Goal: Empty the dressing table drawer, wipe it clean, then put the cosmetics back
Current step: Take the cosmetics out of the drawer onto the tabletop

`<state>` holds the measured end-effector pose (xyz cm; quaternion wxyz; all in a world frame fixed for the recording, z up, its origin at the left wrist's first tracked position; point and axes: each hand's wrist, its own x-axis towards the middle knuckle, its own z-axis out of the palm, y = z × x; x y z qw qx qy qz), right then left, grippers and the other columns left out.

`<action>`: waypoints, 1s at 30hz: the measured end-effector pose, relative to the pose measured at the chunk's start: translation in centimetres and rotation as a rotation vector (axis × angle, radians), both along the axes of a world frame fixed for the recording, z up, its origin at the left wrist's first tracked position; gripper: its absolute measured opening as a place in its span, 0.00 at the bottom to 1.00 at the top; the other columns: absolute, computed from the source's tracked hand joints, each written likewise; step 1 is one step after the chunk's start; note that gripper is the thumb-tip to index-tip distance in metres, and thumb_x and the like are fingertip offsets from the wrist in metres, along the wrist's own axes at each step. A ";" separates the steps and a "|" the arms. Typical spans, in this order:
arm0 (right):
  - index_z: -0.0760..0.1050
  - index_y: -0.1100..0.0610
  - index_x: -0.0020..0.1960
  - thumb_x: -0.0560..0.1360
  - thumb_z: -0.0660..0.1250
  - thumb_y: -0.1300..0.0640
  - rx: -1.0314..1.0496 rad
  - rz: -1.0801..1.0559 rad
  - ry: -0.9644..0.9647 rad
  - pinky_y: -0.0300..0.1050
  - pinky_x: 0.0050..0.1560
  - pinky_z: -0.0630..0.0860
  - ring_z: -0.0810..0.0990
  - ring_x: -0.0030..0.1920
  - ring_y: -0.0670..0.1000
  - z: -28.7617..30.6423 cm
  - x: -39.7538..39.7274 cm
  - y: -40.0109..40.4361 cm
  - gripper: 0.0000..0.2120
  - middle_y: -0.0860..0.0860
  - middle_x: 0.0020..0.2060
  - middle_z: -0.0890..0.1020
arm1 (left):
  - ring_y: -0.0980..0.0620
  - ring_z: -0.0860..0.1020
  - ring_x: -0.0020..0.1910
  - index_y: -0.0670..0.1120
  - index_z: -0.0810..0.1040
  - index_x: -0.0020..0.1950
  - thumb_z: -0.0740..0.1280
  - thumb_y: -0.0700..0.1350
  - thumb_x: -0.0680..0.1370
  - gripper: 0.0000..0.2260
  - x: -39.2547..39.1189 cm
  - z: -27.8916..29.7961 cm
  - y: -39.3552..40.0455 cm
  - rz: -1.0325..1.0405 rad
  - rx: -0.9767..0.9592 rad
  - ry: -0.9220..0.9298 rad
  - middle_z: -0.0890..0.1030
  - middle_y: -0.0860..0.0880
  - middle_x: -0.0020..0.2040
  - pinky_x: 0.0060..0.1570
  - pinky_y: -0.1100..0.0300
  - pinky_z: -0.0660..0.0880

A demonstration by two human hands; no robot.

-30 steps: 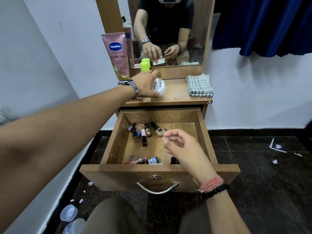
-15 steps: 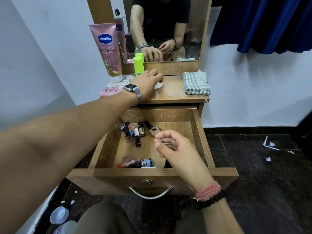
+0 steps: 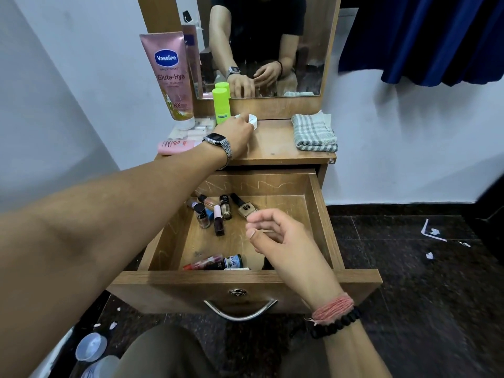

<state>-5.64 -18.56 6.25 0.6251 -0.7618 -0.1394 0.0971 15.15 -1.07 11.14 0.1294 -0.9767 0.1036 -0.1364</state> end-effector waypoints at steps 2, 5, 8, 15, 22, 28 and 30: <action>0.77 0.44 0.50 0.75 0.68 0.52 -0.002 0.000 -0.003 0.50 0.56 0.79 0.81 0.49 0.41 0.0 0.0 0.0 0.06 0.41 0.46 0.83 | 0.36 0.77 0.50 0.37 0.75 0.59 0.61 0.34 0.75 0.13 0.0 0.0 0.0 0.007 0.004 -0.007 0.72 0.38 0.58 0.48 0.43 0.77; 0.77 0.44 0.50 0.75 0.68 0.52 -0.010 0.000 -0.004 0.49 0.56 0.79 0.81 0.49 0.41 -0.1 0.1 0.0 0.06 0.41 0.46 0.83 | 0.35 0.77 0.50 0.37 0.76 0.59 0.59 0.36 0.77 0.12 -0.1 0.2 0.0 0.023 0.006 -0.003 0.72 0.38 0.59 0.49 0.42 0.76; 0.77 0.44 0.51 0.75 0.68 0.52 -0.003 -0.003 -0.006 0.49 0.55 0.79 0.81 0.49 0.41 -0.1 0.0 0.0 0.06 0.41 0.46 0.83 | 0.36 0.76 0.51 0.37 0.76 0.58 0.60 0.37 0.77 0.12 -0.4 0.4 0.1 0.032 0.019 0.007 0.72 0.39 0.59 0.48 0.42 0.77; 0.76 0.44 0.53 0.75 0.68 0.51 0.075 -0.025 0.031 0.49 0.55 0.80 0.82 0.48 0.42 0.0 0.2 -0.1 0.07 0.42 0.48 0.83 | 0.42 0.73 0.56 0.45 0.75 0.62 0.60 0.41 0.78 0.14 -3.3 1.7 0.2 -0.113 0.002 -0.047 0.74 0.44 0.60 0.48 0.50 0.74; 0.70 0.50 0.61 0.79 0.64 0.54 0.369 -0.200 0.184 0.41 0.50 0.80 0.82 0.51 0.47 0.6 0.4 0.0 0.11 0.50 0.53 0.81 | 0.44 0.76 0.49 0.46 0.74 0.58 0.63 0.44 0.75 0.12 -7.6 -0.3 0.6 -0.382 0.009 0.007 0.76 0.46 0.54 0.44 0.48 0.76; 0.71 0.49 0.58 0.79 0.64 0.56 0.416 -0.204 0.192 0.41 0.51 0.79 0.82 0.53 0.48 0.7 0.3 -0.2 0.08 0.51 0.53 0.81 | 0.46 0.75 0.54 0.48 0.73 0.61 0.61 0.45 0.77 0.13 -9.8 -3.9 0.0 -0.323 0.035 0.214 0.75 0.48 0.57 0.44 0.53 0.76; 0.71 0.49 0.58 0.79 0.64 0.56 0.419 -0.197 0.194 0.42 0.52 0.79 0.82 0.53 0.49 0.6 0.3 -0.2 0.08 0.52 0.54 0.81 | 0.46 0.75 0.58 0.49 0.72 0.65 0.62 0.47 0.77 0.16 -9.7 -5.2 0.1 -0.256 0.055 0.351 0.75 0.48 0.61 0.51 0.54 0.74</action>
